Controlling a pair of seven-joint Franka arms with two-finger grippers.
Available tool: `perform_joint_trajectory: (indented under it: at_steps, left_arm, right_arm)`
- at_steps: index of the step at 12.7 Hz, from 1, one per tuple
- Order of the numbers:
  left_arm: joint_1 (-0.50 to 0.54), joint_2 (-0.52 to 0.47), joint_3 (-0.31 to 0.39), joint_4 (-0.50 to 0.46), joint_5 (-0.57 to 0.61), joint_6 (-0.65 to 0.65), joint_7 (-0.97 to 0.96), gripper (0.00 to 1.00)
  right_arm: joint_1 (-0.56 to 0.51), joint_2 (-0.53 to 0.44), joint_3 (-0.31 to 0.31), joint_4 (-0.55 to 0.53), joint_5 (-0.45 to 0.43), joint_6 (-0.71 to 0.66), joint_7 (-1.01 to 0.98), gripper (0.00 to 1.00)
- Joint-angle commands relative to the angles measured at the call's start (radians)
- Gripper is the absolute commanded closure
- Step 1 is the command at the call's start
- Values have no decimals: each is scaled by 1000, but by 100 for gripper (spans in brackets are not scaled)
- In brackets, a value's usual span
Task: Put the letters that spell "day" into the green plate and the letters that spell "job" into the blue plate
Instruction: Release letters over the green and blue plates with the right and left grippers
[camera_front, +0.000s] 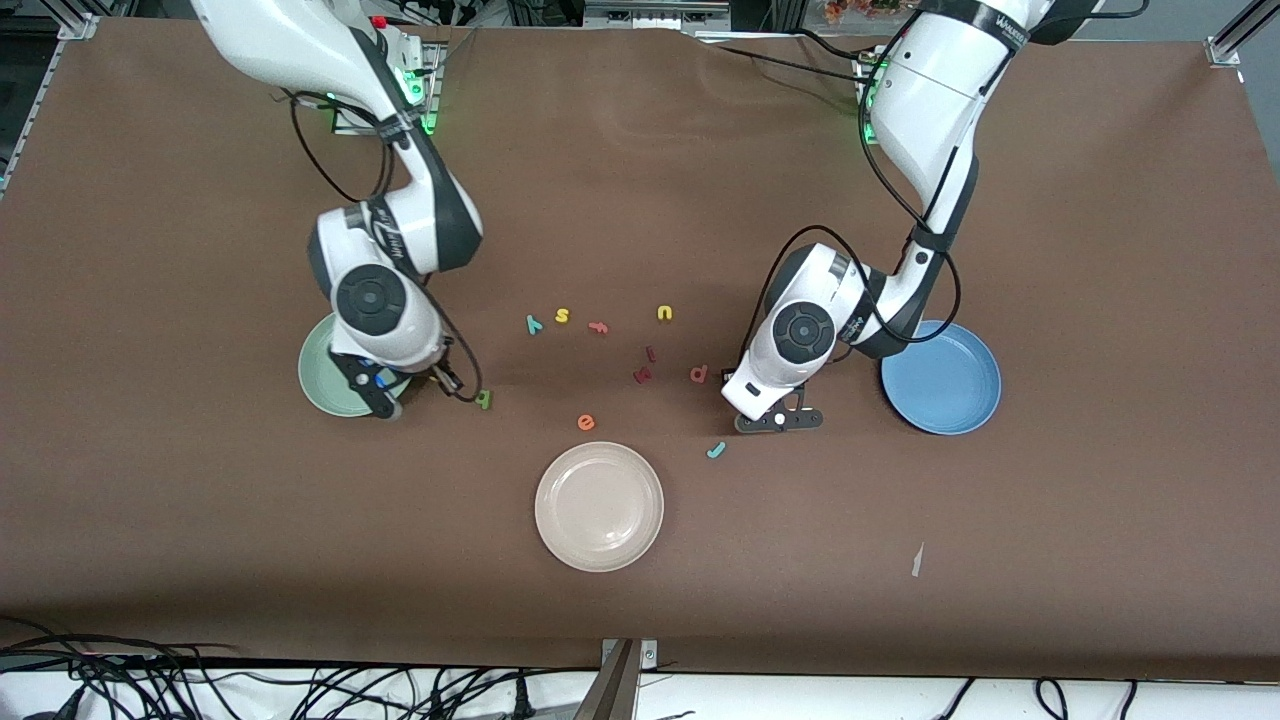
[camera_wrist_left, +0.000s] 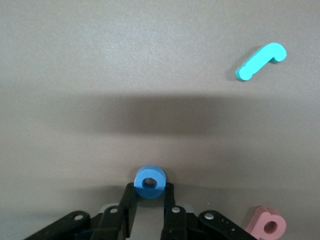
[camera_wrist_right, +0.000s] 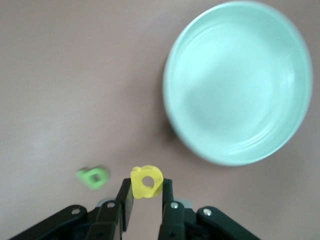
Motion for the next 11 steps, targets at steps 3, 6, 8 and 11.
perform_joint_trajectory:
  at_steps: [3, 6, 8, 11]
  left_arm:
    - [53, -51, 13, 22, 25, -123, 94, 84]
    - [136, -115, 15, 22, 25, -255, 275, 84]
    - [195, -140, 18, 20, 72, -317, 384, 84]
    - [269, -139, 18, 7, 207, -360, 511, 84]
  right_arm:
    - [5, -188, -141, -401, 5, 266, -287, 84]
    - [6, -187, -156, -392, 9, 218, -332, 0]
    - [5, -226, -168, -319, 14, 104, -343, 0]
    - [12, -243, -140, -57, 22, -191, -344, 0]
